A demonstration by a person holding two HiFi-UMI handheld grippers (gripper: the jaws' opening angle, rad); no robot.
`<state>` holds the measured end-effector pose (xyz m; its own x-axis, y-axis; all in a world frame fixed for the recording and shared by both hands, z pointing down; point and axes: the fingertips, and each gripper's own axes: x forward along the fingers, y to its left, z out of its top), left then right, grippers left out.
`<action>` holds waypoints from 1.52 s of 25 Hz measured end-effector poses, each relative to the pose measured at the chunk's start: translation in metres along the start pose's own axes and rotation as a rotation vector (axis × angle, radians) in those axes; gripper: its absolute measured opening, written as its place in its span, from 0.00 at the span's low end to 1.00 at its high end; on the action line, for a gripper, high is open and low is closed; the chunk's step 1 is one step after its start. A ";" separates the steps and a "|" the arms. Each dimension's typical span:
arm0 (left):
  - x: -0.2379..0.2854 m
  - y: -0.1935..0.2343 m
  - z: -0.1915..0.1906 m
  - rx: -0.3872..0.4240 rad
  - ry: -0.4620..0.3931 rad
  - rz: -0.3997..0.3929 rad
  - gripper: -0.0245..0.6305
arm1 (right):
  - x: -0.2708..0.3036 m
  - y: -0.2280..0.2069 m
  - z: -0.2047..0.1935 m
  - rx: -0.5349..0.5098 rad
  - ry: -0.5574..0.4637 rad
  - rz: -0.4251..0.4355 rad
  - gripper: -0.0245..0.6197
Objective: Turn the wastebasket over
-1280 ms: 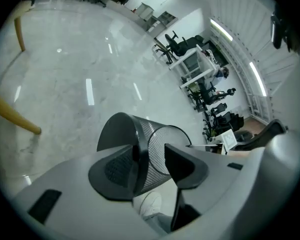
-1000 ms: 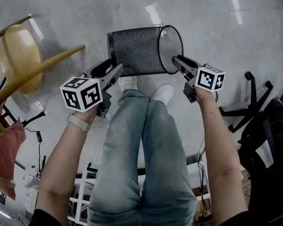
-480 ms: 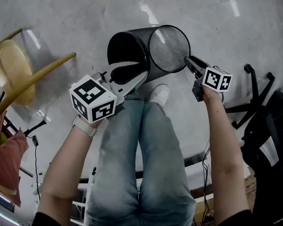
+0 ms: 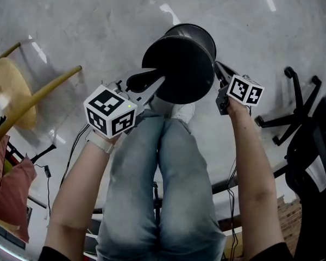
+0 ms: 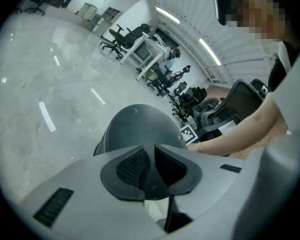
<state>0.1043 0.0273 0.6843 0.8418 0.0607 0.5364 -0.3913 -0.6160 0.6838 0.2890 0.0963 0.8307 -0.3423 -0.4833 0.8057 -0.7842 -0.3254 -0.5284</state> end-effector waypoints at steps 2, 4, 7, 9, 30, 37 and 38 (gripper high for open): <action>0.011 -0.006 0.005 -0.008 0.002 -0.014 0.15 | 0.000 -0.001 -0.006 -0.009 0.010 -0.009 0.05; 0.022 -0.013 0.008 0.010 0.016 -0.027 0.13 | -0.003 -0.005 -0.009 0.008 0.007 -0.014 0.05; 0.033 -0.019 0.010 0.008 0.018 -0.037 0.15 | -0.007 -0.006 -0.011 0.018 0.004 -0.004 0.05; 0.036 -0.021 0.009 0.012 0.016 -0.033 0.15 | -0.008 -0.005 -0.013 0.003 0.010 0.000 0.05; -0.074 -0.147 0.128 0.123 -0.074 -0.096 0.06 | -0.192 0.152 0.083 -0.279 -0.146 0.036 0.05; -0.170 -0.265 0.228 0.218 -0.183 -0.175 0.06 | -0.330 0.278 0.137 -0.358 -0.296 0.072 0.05; -0.184 -0.281 0.238 0.228 -0.197 -0.180 0.06 | -0.349 0.296 0.142 -0.374 -0.313 0.080 0.05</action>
<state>0.1479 0.0022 0.2756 0.9540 0.0451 0.2962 -0.1556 -0.7703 0.6184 0.2494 0.0531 0.3550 -0.2821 -0.7347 0.6169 -0.9136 0.0093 -0.4066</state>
